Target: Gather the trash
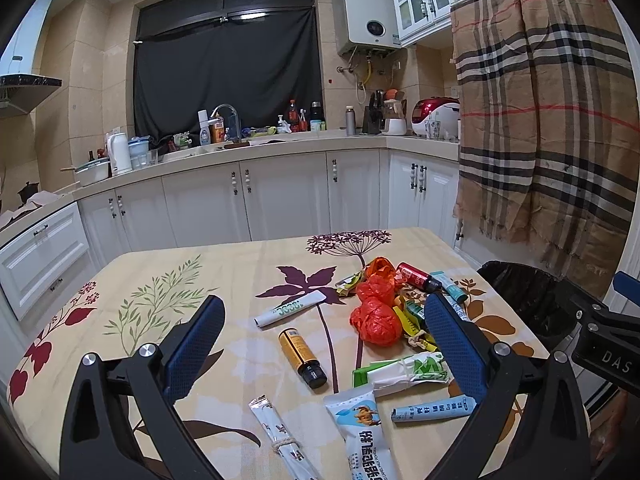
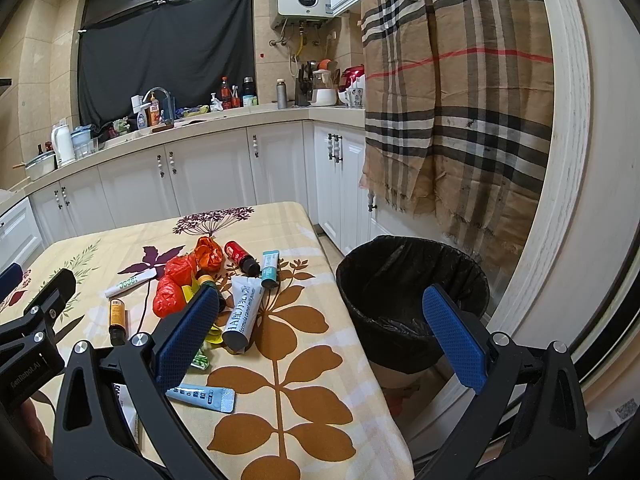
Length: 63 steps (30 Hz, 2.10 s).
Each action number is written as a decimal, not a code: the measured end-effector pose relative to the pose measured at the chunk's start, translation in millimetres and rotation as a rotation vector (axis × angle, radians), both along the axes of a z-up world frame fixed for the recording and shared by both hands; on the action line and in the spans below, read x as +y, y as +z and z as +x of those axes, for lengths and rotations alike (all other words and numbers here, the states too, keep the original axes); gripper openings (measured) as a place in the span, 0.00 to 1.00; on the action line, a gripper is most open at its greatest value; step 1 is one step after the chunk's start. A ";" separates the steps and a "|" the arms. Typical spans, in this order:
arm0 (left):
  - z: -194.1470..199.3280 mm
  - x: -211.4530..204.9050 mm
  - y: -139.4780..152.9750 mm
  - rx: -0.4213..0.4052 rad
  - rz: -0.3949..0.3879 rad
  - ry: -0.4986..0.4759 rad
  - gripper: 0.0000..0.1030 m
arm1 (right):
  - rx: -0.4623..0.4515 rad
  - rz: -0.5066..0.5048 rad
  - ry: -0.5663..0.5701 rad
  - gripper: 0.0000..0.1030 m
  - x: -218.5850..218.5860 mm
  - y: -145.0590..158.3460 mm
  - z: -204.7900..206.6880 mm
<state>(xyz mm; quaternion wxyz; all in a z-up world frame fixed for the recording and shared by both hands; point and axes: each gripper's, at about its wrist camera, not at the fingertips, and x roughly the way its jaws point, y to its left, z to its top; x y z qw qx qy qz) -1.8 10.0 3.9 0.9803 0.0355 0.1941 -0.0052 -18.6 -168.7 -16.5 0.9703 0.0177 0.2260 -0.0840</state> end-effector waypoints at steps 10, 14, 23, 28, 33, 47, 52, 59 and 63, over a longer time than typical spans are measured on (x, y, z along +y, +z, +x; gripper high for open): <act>-0.1 0.1 0.9 0.000 0.000 0.003 0.95 | 0.001 -0.001 -0.001 0.97 0.1 -0.6 0.2; 0.0 0.6 0.9 0.001 0.000 0.003 0.95 | 0.001 -0.001 -0.001 0.97 -2.5 -1.9 0.5; 0.2 1.5 0.6 0.002 -0.004 0.001 0.95 | 0.000 0.001 -0.002 0.97 0.8 -0.3 0.5; 1.6 1.4 -0.3 0.001 -0.003 0.003 0.95 | 0.001 0.001 -0.001 0.97 0.3 -0.7 0.7; 1.6 2.0 0.0 0.001 -0.004 0.005 0.95 | 0.000 0.001 -0.001 0.97 0.8 -0.4 0.5; 2.1 3.0 -0.5 0.003 -0.008 0.007 0.95 | 0.002 0.001 -0.001 0.97 0.5 -0.6 0.5; 2.4 4.2 -0.4 0.004 -0.008 0.009 0.95 | 0.003 0.001 0.000 0.97 0.5 -0.3 0.4; 4.2 6.8 -2.1 0.008 -0.004 0.017 0.95 | 0.006 0.003 0.002 0.97 1.6 -1.7 0.5; 2.8 12.8 -4.3 0.011 -0.019 0.027 0.95 | 0.014 0.005 0.008 0.97 0.6 -10.1 2.2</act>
